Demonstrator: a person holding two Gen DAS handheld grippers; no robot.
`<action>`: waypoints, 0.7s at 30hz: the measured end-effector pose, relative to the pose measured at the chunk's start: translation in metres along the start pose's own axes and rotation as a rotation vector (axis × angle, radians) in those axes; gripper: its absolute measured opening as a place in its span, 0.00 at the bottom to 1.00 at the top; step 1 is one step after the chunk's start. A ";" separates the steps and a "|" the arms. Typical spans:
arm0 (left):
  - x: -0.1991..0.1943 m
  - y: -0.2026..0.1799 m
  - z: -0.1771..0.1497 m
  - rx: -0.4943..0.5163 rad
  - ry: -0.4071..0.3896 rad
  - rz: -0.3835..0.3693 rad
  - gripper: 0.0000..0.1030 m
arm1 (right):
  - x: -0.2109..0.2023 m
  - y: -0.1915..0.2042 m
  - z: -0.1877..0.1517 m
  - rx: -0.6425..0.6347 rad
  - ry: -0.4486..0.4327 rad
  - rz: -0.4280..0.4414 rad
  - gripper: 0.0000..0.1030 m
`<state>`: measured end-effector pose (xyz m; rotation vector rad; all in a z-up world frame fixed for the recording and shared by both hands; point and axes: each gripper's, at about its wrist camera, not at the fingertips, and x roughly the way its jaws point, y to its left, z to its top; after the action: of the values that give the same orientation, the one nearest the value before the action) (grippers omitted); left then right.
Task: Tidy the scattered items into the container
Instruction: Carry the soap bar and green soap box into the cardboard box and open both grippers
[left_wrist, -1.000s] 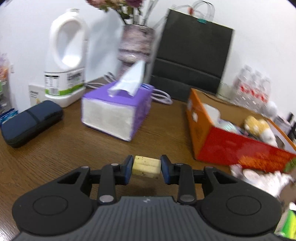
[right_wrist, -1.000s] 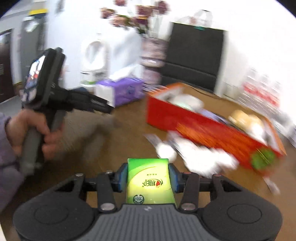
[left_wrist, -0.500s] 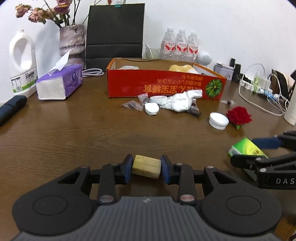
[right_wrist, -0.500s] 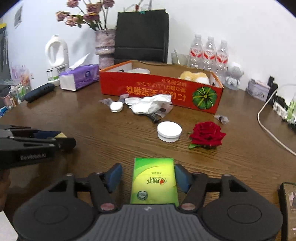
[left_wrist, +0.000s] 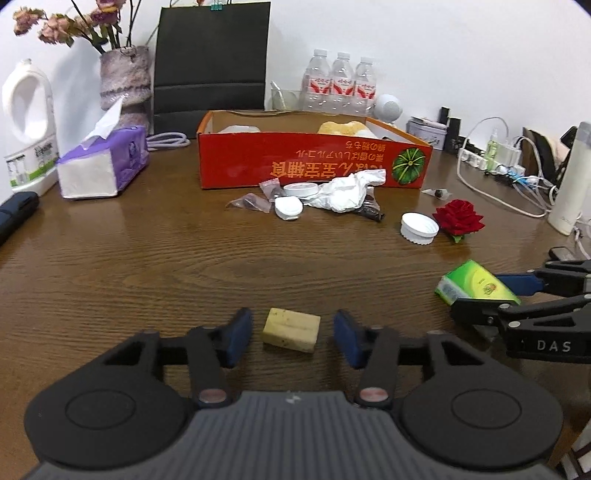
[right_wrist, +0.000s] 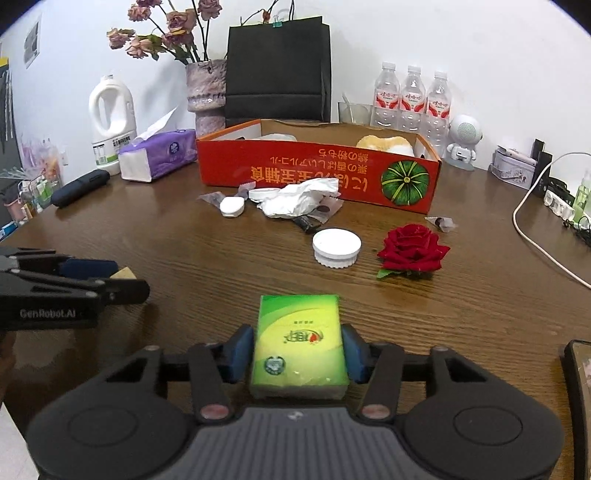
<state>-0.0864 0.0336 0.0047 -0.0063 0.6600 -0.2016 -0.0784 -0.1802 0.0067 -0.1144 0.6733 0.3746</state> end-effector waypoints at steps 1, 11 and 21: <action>0.000 0.003 0.001 -0.001 0.005 -0.012 0.39 | 0.000 0.001 0.000 -0.001 0.002 0.001 0.44; -0.002 -0.004 0.000 0.033 0.017 -0.005 0.30 | 0.001 0.006 0.002 0.013 -0.010 -0.004 0.43; -0.001 0.001 0.072 -0.054 -0.168 -0.038 0.30 | -0.022 -0.018 0.064 0.074 -0.197 0.035 0.43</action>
<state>-0.0434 0.0308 0.0623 -0.0872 0.4983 -0.2172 -0.0497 -0.1891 0.0698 0.0046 0.4948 0.3890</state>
